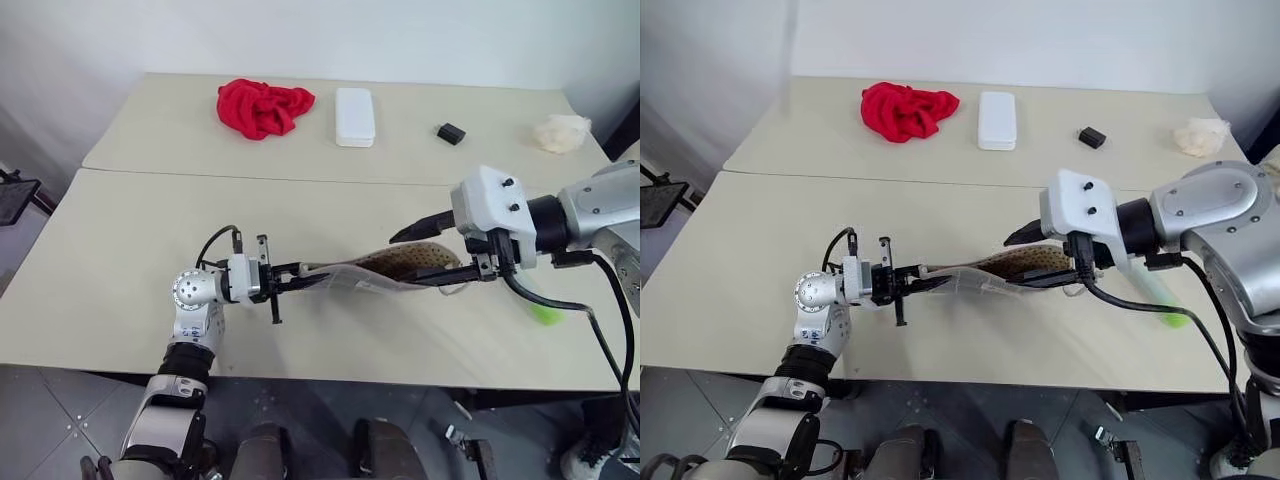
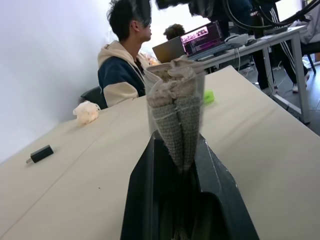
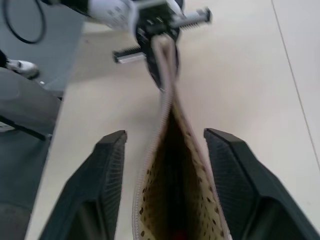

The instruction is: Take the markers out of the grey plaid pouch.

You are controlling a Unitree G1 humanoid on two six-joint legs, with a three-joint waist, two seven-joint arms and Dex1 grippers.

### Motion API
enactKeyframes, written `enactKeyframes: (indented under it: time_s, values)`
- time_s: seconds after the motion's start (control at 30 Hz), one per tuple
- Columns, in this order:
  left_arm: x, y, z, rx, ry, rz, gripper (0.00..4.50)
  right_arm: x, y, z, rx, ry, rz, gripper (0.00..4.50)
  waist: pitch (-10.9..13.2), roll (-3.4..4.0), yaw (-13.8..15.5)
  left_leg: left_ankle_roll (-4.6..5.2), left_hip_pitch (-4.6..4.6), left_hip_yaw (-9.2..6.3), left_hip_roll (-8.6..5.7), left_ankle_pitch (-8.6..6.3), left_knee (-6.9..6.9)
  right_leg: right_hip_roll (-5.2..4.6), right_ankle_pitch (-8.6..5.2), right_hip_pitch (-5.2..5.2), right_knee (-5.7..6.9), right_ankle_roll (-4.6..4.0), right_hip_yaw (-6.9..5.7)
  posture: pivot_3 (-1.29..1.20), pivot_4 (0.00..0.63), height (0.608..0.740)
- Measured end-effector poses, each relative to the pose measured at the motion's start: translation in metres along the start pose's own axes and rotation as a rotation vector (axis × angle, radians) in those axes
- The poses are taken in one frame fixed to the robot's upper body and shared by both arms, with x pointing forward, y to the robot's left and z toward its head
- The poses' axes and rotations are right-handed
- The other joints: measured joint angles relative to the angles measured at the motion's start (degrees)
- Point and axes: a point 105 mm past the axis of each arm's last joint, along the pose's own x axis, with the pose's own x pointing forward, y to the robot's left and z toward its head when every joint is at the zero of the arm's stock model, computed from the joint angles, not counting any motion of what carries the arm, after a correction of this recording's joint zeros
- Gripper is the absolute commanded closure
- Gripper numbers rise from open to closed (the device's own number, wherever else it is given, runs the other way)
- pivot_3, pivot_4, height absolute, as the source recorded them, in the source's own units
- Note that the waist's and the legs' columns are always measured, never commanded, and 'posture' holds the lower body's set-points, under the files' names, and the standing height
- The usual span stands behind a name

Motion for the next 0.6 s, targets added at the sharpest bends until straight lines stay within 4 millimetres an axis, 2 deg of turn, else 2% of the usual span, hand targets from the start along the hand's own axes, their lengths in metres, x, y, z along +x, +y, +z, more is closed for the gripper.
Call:
enactKeyframes:
  time_s: [0.13,0.33,0.5,0.6]
  values:
    - [0.001,0.000,0.002,0.040,0.003,-0.003,4.50,-0.003,0.003,-0.014,0.077,0.085,0.017,1.88,0.00,0.00,-0.05,0.00,0.00,0.00,0.00,0.00,0.00,0.00,0.00,0.00,-0.01,0.00,0.00,0.00,0.150,0.740]
    - [0.003,-0.001,0.003,0.051,0.002,-0.007,4.50,-0.004,0.005,-0.021,0.182,0.118,0.019,1.88,0.00,0.00,-0.13,0.01,0.00,0.00,0.01,0.00,-0.01,0.00,0.00,-0.02,0.00,0.00,0.00,0.00,0.150,0.740]
    - [0.004,-0.003,0.002,0.050,0.001,-0.020,4.50,0.003,0.011,-0.029,0.284,0.139,0.055,1.88,0.00,0.00,-0.08,0.01,0.00,0.00,0.00,0.00,0.00,-0.02,0.00,-0.01,-0.01,0.00,0.00,0.00,0.150,0.740]
    - [0.006,-0.008,0.001,0.052,0.001,-0.054,4.50,0.009,0.005,-0.029,0.326,0.122,0.033,1.88,0.00,0.00,-0.15,0.01,0.00,0.00,0.01,0.00,-0.01,-0.01,0.00,-0.04,0.01,0.00,0.01,0.00,0.150,0.740]
